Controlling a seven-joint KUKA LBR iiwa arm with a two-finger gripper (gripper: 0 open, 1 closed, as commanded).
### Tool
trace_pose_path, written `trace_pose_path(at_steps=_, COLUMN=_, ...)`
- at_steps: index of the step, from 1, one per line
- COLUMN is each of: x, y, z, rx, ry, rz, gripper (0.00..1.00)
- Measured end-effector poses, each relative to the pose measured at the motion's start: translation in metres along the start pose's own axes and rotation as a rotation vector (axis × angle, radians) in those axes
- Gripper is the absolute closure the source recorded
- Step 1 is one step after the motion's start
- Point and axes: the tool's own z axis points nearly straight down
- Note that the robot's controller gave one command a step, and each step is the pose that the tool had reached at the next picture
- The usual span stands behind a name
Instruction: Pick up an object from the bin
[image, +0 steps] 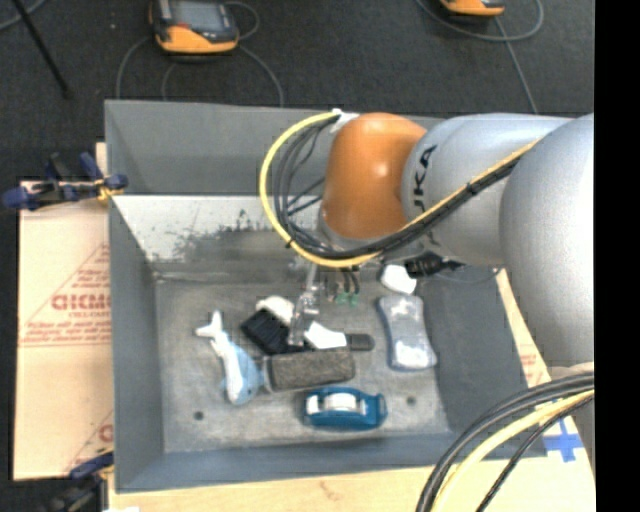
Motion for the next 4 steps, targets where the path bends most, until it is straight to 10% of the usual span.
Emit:
trace_pose_path(at_steps=2, x=0.003, y=-0.014, z=0.036, rx=-0.003, ry=-0.009, rz=0.257, gripper=0.0)
trace_pose_path(at_steps=3, x=0.012, y=-0.012, z=0.058, rx=-0.007, ry=-0.017, rz=0.268, gripper=1.0)
trace_pose_path(at_steps=4, x=0.012, y=-0.012, z=0.058, rx=-0.007, ry=-0.017, rz=0.268, gripper=1.0)
